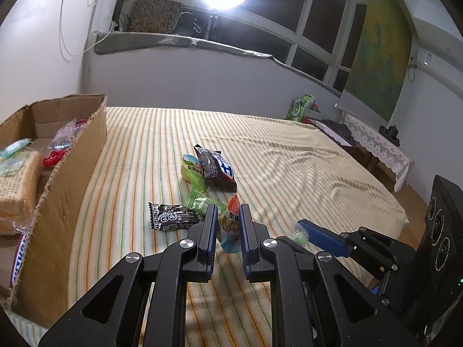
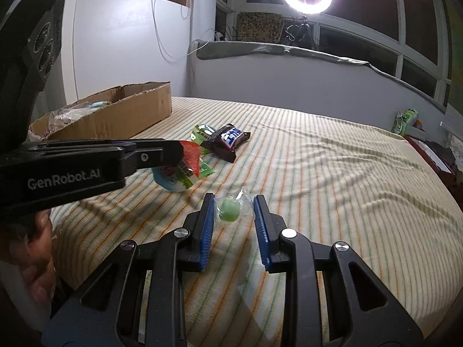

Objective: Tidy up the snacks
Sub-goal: 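Lift and carry both held candies over the cardboard box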

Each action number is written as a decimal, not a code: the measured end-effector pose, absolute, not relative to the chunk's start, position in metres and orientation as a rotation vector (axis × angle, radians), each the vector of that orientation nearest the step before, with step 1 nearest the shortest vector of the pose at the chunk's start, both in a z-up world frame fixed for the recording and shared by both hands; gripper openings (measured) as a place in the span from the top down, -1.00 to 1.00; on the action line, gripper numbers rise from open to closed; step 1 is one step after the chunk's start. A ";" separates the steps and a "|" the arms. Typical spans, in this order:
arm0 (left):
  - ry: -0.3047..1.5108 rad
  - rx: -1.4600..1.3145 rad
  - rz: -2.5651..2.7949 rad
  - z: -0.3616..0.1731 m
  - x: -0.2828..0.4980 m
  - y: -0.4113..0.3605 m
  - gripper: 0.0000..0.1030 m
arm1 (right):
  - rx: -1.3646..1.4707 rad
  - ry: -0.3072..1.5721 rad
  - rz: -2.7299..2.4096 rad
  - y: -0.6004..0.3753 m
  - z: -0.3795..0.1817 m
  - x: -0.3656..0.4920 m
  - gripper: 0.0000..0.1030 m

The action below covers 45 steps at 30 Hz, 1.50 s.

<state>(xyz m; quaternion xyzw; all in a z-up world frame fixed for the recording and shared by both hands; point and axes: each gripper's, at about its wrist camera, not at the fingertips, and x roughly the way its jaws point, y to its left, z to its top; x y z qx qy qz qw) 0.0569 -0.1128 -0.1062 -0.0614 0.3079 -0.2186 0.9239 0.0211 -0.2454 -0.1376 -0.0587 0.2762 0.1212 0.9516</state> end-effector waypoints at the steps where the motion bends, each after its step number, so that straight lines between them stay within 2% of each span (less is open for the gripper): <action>1: 0.630 -0.124 -0.447 -0.105 0.056 -0.113 0.75 | -0.115 0.557 0.242 -0.247 -0.136 0.020 0.46; 8: 0.575 -0.110 -0.427 -0.085 0.045 -0.108 0.75 | -0.106 0.511 0.200 -0.250 -0.110 0.016 0.46; 17: 0.377 -0.072 -0.354 -0.006 0.012 -0.086 0.75 | -0.134 0.315 0.148 -0.241 -0.006 -0.014 0.46; 21: 0.303 -0.077 -0.335 0.019 -0.004 -0.071 0.75 | -0.156 0.264 0.143 -0.228 0.019 -0.027 0.46; 37: 0.268 -0.073 -0.344 0.021 -0.017 -0.071 0.75 | -0.152 0.269 0.155 -0.224 0.016 -0.030 0.46; 45: 0.288 -0.109 -0.317 0.012 -0.012 -0.043 0.75 | -0.195 0.299 0.213 -0.180 0.012 -0.012 0.46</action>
